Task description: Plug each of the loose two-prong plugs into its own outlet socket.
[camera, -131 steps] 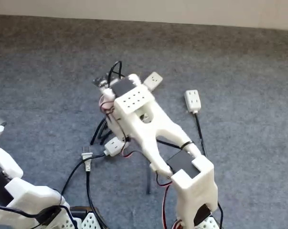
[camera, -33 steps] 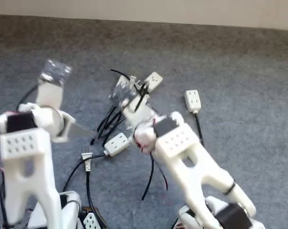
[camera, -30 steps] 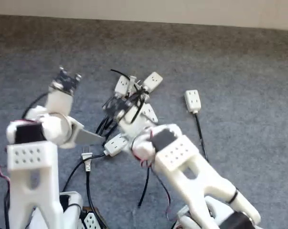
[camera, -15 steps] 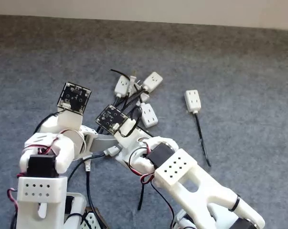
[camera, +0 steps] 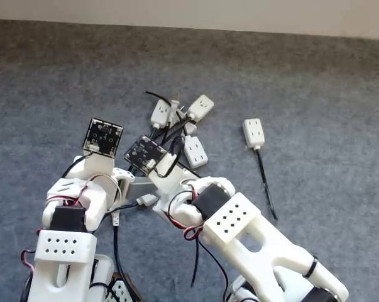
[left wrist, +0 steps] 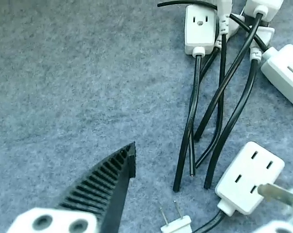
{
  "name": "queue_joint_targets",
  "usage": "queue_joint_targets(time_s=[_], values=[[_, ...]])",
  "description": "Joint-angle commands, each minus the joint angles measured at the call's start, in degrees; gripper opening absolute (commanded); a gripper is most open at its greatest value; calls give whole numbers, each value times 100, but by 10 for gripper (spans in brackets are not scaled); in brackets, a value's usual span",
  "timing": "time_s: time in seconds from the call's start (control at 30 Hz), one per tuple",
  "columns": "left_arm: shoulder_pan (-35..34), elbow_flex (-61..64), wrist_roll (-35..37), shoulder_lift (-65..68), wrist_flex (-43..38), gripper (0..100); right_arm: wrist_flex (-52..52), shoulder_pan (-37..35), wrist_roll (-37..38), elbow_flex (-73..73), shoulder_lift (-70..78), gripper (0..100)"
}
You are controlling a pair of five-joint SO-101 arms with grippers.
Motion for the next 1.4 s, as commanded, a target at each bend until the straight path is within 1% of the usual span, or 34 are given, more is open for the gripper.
queue_joint_targets(time_s=[0.0,0.17,0.33,0.47,0.53,0.7,0.77,0.83,0.9,0.97,1.07,1.23,1.37], values=[[75,57,9,-57,-105,491,576,101,-26,-1156,-207,6],[356,163,-18,-57,-97,490,1253,110,-26,-2193,-198,6],[347,136,-132,-66,-97,489,1279,347,-18,-2255,-180,6],[-145,-171,0,-57,-70,489,1279,462,-18,-2018,189,6],[-374,-497,149,-57,176,491,1279,532,-26,-1956,505,6],[-699,-1411,229,-22,782,489,1262,541,-62,-1974,1121,6],[-963,-2000,237,286,985,489,1262,549,-62,-1974,1297,6],[-1341,-2800,237,945,1204,489,1235,629,-149,-1974,1429,6],[-1780,-3741,246,1921,1398,489,1138,760,-510,-1982,1525,6],[-2202,-4743,246,3099,1653,489,1174,901,-703,-2211,1631,6],[-2738,-6378,237,4945,2242,492,1604,971,-835,-2809,1895,6],[-3389,-8910,202,7521,3068,492,2018,945,-1116,-3705,2659,6],[-3881,-10378,70,8954,3420,492,2044,936,-1301,-4215,3266,6]])
